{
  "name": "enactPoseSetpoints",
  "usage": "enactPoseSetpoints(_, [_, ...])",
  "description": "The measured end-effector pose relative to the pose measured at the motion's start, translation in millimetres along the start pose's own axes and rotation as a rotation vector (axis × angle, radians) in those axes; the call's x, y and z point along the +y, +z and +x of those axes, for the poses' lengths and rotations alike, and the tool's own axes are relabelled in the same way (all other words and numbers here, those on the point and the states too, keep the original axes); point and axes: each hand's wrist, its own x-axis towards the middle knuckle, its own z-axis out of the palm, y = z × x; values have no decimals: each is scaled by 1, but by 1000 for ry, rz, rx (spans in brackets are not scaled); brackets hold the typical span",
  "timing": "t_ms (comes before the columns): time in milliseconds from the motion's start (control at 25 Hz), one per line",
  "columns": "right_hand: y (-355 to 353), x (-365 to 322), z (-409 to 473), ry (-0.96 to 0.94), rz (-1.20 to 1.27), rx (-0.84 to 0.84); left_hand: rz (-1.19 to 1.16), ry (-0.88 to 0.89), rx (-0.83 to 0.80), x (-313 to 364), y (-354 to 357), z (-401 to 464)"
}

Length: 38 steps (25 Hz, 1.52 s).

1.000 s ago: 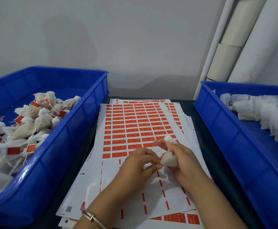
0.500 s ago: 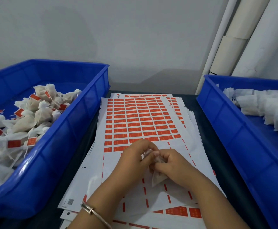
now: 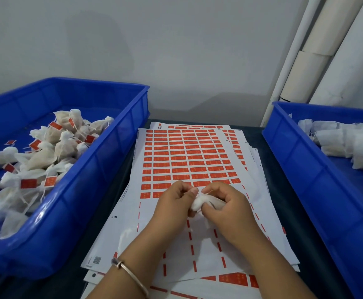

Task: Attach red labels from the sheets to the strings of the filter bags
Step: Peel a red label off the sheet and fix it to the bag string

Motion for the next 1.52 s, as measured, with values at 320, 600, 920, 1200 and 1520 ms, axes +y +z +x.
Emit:
enactPoseSetpoints(320, [5,10,1,-216,-346,126,-210,-194,-43,-5,2,3])
enactPoseSetpoints(600, [3,3,0,-171,-483,33,-250,-218,-21,-1,2,2])
enactPoseSetpoints(920, [-3,-10,3,443,332,-219,-685,-137,-95,12,-9,-3])
enactPoseSetpoints(1200, [-10,-7,5,578,936,-336,-148,98,-25,6,-2,-6])
enactPoseSetpoints(1520, [-11,-2,8,564,924,-247,38,298,-120,5,-3,-8])
